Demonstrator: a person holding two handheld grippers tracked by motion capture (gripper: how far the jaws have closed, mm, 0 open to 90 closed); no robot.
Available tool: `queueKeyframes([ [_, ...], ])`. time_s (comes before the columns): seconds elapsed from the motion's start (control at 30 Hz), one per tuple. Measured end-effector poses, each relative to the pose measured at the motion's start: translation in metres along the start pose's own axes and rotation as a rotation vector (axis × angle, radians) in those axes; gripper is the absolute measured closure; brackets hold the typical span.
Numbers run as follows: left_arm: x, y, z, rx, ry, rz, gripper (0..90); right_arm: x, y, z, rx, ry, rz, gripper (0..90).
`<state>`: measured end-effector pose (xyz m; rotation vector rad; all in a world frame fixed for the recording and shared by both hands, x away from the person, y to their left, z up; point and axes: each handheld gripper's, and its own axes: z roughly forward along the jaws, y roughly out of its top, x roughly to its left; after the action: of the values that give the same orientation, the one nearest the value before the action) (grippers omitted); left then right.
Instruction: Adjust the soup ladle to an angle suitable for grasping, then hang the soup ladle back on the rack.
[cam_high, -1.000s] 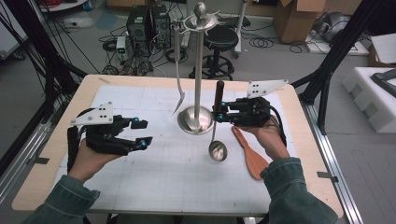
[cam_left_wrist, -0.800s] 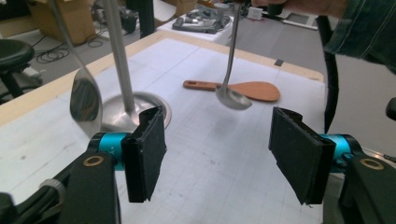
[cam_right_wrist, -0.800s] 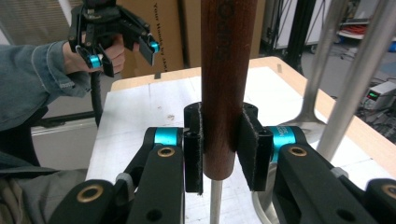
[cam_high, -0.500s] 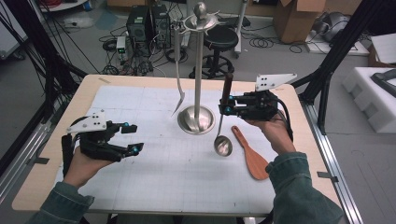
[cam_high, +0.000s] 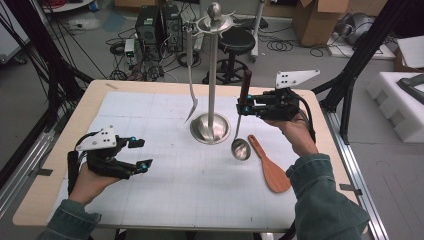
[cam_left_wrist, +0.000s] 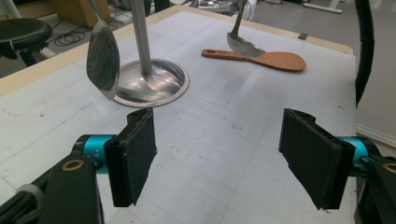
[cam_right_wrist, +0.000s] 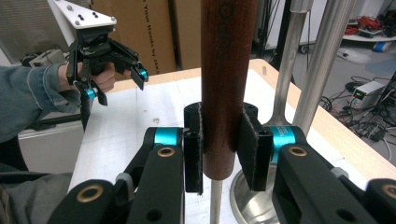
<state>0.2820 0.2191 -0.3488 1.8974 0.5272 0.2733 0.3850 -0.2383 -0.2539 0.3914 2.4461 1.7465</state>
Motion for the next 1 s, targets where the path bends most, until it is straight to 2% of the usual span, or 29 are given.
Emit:
queueKeyframes([
  [0.4, -0.004, -0.019, 0.001, -0.005, 0.011, -0.003, 25.6, -0.008, 0.003, -0.007, -0.007, -0.006, -0.009, 74.2],
  [0.47, -0.004, -0.021, 0.002, -0.005, 0.014, -0.013, 25.6, -0.010, 0.003, -0.007, -0.004, -0.003, -0.016, 74.1],
  [0.87, -0.006, -0.024, 0.002, -0.002, 0.008, -0.009, 24.9, -0.012, 0.018, -0.020, -0.007, -0.008, -0.038, 74.1],
  [1.0, -0.005, -0.024, 0.001, -0.019, 0.007, -0.011, 24.8, -0.015, 0.022, -0.021, -0.008, -0.013, -0.038, 74.1],
])
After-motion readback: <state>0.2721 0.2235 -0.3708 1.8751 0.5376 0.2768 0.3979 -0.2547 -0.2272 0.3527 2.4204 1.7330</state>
